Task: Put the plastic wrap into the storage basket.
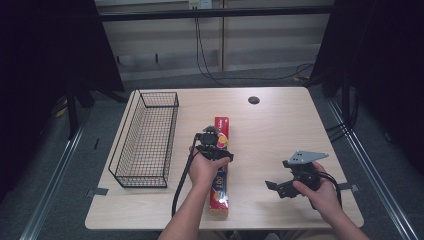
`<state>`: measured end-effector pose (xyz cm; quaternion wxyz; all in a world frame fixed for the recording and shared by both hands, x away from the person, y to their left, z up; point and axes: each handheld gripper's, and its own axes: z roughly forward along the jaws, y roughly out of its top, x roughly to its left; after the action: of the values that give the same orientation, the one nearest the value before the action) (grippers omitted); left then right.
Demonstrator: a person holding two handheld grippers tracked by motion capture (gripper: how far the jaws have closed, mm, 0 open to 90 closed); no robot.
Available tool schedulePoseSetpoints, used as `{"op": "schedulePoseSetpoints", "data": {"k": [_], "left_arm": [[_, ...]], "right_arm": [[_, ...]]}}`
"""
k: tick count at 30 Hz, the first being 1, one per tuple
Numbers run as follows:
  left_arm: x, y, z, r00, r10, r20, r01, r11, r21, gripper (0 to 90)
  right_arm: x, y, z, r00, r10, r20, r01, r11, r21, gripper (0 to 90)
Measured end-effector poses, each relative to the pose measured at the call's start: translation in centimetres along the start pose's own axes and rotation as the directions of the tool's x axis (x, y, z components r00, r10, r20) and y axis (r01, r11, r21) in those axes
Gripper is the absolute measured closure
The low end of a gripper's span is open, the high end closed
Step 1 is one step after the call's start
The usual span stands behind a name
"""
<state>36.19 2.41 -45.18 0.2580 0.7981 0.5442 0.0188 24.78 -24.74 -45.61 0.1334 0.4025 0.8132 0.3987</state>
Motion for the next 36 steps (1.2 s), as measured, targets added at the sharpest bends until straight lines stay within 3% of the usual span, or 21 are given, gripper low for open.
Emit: {"op": "schedulePoseSetpoints", "data": {"k": [10, 21, 29, 36], "left_arm": [[0.0, 0.3, 0.7, 0.9995, -0.031, -0.004, 0.031, 0.9995, -0.007, 30.7], [-0.3, 0.5, 0.7, 0.9973, -0.070, -0.021, 0.070, 0.9975, 0.003, 33.3], [-0.9, 0.7, 0.4, 0.9910, -0.113, -0.071, 0.115, 0.9932, 0.021, 39.8], [-0.9, 1.0, -0.2, 0.9885, -0.056, -0.140, 0.067, 0.9949, 0.076, 44.4]], "right_arm": [[0.1, 0.0, 0.0, 1.0000, -0.003, 0.002, 0.003, 1.000, 0.000, 1.4], [0.1, 0.0, 0.0, 1.0000, -0.002, 0.002, 0.002, 1.000, -0.003, 1.4], [0.1, 0.1, 0.0, 1.0000, -0.003, 0.003, 0.003, 1.000, -0.004, 1.4], [0.1, 0.1, 0.0, 1.0000, -0.006, 0.002, 0.006, 1.000, -0.007, 1.4]]}}
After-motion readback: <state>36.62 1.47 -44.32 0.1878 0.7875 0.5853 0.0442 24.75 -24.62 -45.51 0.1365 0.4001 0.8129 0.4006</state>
